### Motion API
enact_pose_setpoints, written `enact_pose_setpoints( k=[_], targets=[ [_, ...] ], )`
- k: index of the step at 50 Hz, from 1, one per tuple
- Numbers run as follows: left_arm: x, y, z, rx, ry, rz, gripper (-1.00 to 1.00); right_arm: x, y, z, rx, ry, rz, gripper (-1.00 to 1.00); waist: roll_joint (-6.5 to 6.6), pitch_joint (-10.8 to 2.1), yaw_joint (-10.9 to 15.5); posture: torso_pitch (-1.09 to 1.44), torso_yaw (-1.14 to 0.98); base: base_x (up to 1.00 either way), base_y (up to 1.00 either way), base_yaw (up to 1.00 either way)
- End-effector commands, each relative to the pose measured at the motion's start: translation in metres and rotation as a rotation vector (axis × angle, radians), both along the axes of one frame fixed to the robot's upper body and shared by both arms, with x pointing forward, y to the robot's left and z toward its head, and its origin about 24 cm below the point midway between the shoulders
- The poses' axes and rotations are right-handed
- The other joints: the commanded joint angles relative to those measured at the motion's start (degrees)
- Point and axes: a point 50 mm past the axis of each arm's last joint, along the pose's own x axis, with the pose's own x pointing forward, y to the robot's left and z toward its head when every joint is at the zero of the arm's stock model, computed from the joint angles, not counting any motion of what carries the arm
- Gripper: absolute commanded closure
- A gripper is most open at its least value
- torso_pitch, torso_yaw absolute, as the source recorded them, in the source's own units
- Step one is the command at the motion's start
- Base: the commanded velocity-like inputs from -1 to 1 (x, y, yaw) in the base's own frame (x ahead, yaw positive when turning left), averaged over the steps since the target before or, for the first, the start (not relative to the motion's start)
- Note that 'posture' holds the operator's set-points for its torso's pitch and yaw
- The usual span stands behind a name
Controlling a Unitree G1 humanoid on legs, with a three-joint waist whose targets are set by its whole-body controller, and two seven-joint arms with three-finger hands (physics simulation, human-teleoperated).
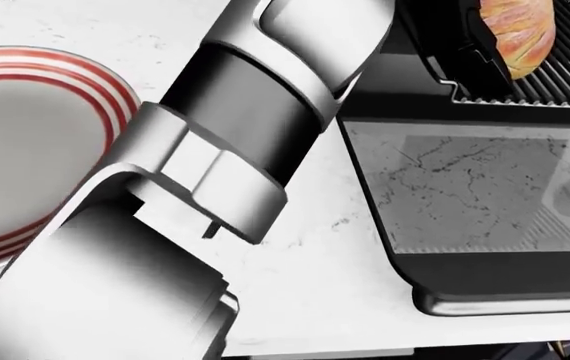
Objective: Place the bread on the rack of the toaster oven.
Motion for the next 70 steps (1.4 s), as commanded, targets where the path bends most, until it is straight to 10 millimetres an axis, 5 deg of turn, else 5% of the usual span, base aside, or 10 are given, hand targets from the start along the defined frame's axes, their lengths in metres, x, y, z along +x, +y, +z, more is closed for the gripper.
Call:
enact_pose_setpoints(
  k=[1, 11, 23, 40, 57, 70],
  targets=[
    [-0.0115, -0.0041, 0.0277, -0.054, -0.117, -0.036, 1.00, -0.0048, -0.0013, 0.0082, -0.013, -0.054, -0.018, -1.00, -0.50, -1.44, 0.05, 0.00, 0.00, 0.00, 0.00, 0.00],
    [-0.0143, -0.0099, 0.0299, -0.062, -0.119, -0.056, 0.99, -0.0060, -0.0018, 0.0070, -0.013, -0.052, -0.012, -1.00, -0.57, -1.49, 0.00, 0.00, 0.00, 0.00, 0.00, 0.00],
    [-0.0116, -0.0072, 0.0307, -0.061, -0.124, -0.055, 0.22, -0.0077, -0.0032, 0.0083, -0.013, -0.054, -0.015, -1.00, -0.51, -1.48, -0.06, 0.00, 0.00, 0.00, 0.00, 0.00],
    [-0.0121, -0.0090, 0.0284, -0.050, -0.119, -0.062, 0.03, -0.0080, -0.0036, 0.0096, -0.013, -0.057, -0.019, -1.00, -0.53, -1.48, -0.08, 0.00, 0.00, 0.00, 0.00, 0.00],
    [-0.0128, -0.0100, 0.0267, -0.041, -0.105, -0.067, -0.57, -0.0086, -0.0038, 0.0108, -0.013, -0.059, -0.021, -1.00, -0.57, -1.44, -0.06, 0.00, 0.00, 0.00, 0.00, 0.00],
    [-0.0101, -0.0080, 0.0229, -0.030, -0.095, -0.061, -0.63, -0.0096, -0.0051, 0.0111, -0.011, -0.061, -0.024, -1.00, -0.64, -1.47, -0.07, 0.00, 0.00, 0.00, 0.00, 0.00]
  ],
)
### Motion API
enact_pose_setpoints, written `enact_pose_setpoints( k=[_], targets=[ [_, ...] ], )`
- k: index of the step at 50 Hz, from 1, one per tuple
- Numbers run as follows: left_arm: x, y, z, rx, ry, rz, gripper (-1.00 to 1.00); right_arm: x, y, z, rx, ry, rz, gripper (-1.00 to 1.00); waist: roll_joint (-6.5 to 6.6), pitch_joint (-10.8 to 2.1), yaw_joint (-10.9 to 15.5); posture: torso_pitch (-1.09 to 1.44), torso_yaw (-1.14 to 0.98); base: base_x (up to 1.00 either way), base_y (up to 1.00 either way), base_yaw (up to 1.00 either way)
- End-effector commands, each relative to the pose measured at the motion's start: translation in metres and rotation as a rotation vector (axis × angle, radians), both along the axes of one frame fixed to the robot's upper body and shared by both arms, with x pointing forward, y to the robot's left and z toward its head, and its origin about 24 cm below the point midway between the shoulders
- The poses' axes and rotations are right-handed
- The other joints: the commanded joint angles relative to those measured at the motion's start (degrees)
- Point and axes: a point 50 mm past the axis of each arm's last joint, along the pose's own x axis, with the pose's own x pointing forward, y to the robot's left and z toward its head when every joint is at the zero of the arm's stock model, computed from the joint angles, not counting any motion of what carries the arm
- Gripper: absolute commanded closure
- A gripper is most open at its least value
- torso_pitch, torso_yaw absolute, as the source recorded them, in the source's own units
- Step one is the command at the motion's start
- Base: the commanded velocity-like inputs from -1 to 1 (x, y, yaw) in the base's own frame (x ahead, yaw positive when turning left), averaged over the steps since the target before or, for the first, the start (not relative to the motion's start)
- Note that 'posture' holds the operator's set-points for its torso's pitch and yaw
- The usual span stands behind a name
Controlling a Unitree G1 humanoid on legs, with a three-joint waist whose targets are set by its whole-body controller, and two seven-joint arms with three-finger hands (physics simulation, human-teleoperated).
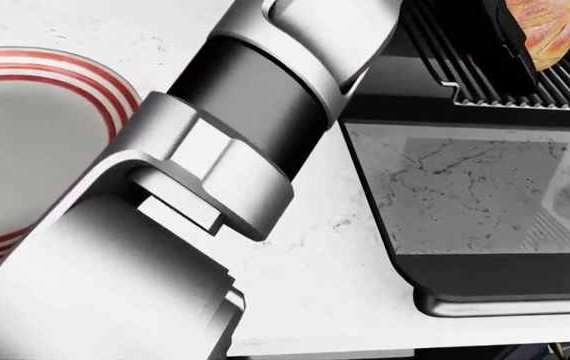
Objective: Place the bread on the rack of the toaster oven.
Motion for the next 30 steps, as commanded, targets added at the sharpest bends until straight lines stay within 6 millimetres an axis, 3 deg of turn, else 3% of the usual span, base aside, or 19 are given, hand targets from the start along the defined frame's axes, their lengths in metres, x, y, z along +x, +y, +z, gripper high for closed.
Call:
enact_pose_setpoints(
  k=[1, 7, 15, 26, 30],
  targets=[
    [-0.009, -0.002, 0.023, -0.033, -0.084, -0.025, -0.69, -0.005, -0.001, 0.008, -0.012, -0.053, -0.016, -1.00, -0.44, -1.30, 0.05, 0.00, 0.00, 0.00, 0.00, 0.00],
    [-0.013, -0.003, 0.030, -0.039, -0.094, -0.033, -0.80, -0.005, -0.001, 0.008, -0.011, -0.053, -0.014, -1.00, -0.42, -1.36, 0.04, 0.00, 0.00, 0.00, 0.00, 0.00],
    [-0.027, -0.011, 0.045, -0.067, -0.110, -0.077, -0.79, -0.003, 0.000, 0.007, -0.013, -0.050, -0.015, -1.00, -0.39, -1.19, 0.06, 0.00, 0.00, 0.00, 0.00, 0.00],
    [-0.060, -0.011, 0.093, -0.147, -0.183, -0.127, -0.78, -0.003, 0.001, 0.007, -0.013, -0.051, -0.012, -1.00, -0.18, -0.74, 0.07, 0.00, 0.00, 0.00, 0.00, 0.00],
    [-0.063, -0.004, 0.108, -0.186, -0.227, -0.110, -0.79, -0.003, 0.001, 0.008, -0.014, -0.052, -0.011, -1.00, -0.08, -0.62, 0.11, 0.00, 0.00, 0.00, 0.00, 0.00]
  ],
)
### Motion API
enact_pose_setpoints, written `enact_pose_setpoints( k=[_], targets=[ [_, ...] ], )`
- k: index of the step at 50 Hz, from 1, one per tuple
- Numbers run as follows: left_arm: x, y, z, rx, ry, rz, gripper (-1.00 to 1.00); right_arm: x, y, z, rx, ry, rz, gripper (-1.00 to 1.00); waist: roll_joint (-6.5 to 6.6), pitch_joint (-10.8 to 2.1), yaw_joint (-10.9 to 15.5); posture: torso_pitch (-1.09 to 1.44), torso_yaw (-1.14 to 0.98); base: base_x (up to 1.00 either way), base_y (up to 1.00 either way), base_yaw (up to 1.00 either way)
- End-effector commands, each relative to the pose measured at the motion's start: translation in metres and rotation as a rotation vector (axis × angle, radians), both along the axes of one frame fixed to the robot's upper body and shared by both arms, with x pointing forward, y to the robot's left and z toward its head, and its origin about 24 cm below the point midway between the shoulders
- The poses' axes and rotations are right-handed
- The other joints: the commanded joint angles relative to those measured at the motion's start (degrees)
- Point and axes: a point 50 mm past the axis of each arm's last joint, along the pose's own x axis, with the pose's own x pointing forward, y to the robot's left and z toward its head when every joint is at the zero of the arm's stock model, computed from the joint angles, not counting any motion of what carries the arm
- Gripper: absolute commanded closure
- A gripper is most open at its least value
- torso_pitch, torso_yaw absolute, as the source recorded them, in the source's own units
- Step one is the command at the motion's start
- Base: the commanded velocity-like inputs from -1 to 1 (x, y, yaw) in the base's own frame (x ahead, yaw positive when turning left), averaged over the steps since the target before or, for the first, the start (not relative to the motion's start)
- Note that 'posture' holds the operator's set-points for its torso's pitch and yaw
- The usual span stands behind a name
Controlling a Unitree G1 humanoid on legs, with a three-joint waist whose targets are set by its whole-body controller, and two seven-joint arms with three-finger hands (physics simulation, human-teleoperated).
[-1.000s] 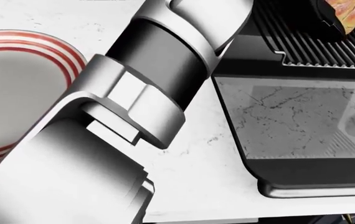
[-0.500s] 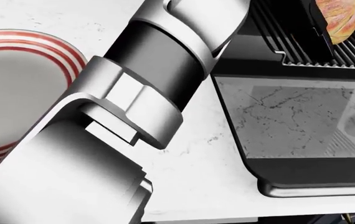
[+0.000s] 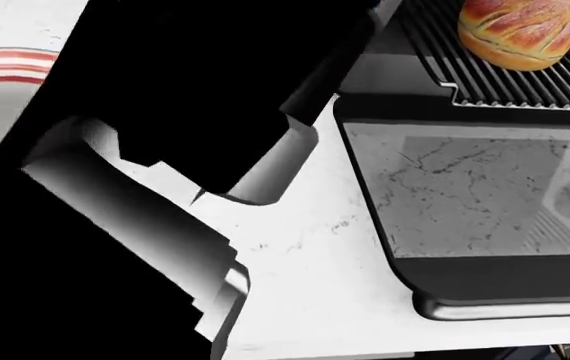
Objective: Place the bread on the rack of the toaster oven.
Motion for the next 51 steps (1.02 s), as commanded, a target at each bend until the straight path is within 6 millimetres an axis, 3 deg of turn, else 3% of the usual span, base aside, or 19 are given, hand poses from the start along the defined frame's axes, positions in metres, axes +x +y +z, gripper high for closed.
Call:
enact_pose_setpoints(
  k=[1, 4, 12, 13, 14, 20, 25, 32, 36, 38, 51],
  targets=[
    [-0.010, 0.008, 0.024, -0.069, -0.079, 0.006, -0.80, -0.006, -0.001, 0.008, -0.012, -0.056, -0.019, -1.00, -0.52, -1.13, 0.08, 0.00, 0.00, 0.00, 0.00, 0.00],
    [-0.005, 0.024, 0.035, -0.113, -0.107, 0.054, -1.00, -0.006, -0.001, 0.009, -0.010, -0.057, -0.017, -1.00, -0.39, -1.05, 0.08, 0.00, 0.00, 0.00, 0.00, 0.00],
    [0.024, 0.073, 0.034, -0.199, -0.118, 0.239, -1.00, -0.009, -0.002, 0.009, -0.011, -0.060, -0.018, -1.00, 0.16, -1.02, -0.11, 0.00, 0.00, 0.00, 0.00, 0.00],
    [0.002, 0.078, 0.055, -0.208, -0.120, 0.248, -1.00, -0.009, -0.002, 0.009, -0.010, -0.060, -0.017, -1.00, 0.26, -1.06, -0.17, 0.00, 0.00, 0.00, 0.00, 0.00],
    [-0.008, 0.089, 0.064, -0.219, -0.116, 0.285, -1.00, -0.008, -0.001, 0.008, -0.011, -0.058, -0.016, -1.00, 0.35, -1.24, -0.20, 0.00, 0.00, 0.00, 0.00, 0.00],
    [-0.014, 0.126, 0.048, -0.250, -0.079, 0.398, -1.00, -0.010, -0.001, 0.011, -0.011, -0.064, -0.015, -1.00, 0.96, -0.31, -0.64, 0.00, 0.00, 0.00, 0.00, 0.00],
    [-0.015, 0.145, 0.026, -0.262, -0.026, 0.458, -1.00, -0.011, -0.001, 0.012, -0.012, -0.066, -0.016, -1.00, 1.39, -0.60, -0.53, 0.00, 0.00, 0.00, 0.00, 0.00],
    [-0.040, 0.187, 0.003, -0.294, 0.017, 0.581, -1.00, -0.011, 0.000, 0.014, -0.012, -0.071, -0.017, -1.00, 1.68, -0.44, -0.84, 0.00, 0.00, 0.00, 0.00, 0.00],
    [-0.041, 0.196, -0.006, -0.291, 0.022, 0.608, -1.00, -0.013, -0.001, 0.015, -0.011, -0.074, -0.021, -1.00, 2.07, -0.28, -0.89, 0.00, 0.00, 0.00, 0.00, 0.00],
    [-0.041, 0.210, -0.019, -0.294, 0.038, 0.659, -1.00, -0.016, -0.002, 0.017, -0.012, -0.080, -0.023, -1.00, 2.10, -0.36, -0.74, 0.00, 0.00, 0.00, 0.00, 0.00],
    [-0.058, 0.257, -0.034, -0.324, 0.034, 0.824, -1.00, -0.023, -0.008, 0.021, -0.014, -0.087, -0.041, -1.00, 2.22, -0.30, -0.83, 0.00, 0.00, 0.00, 0.00, 0.00]
  ],
)
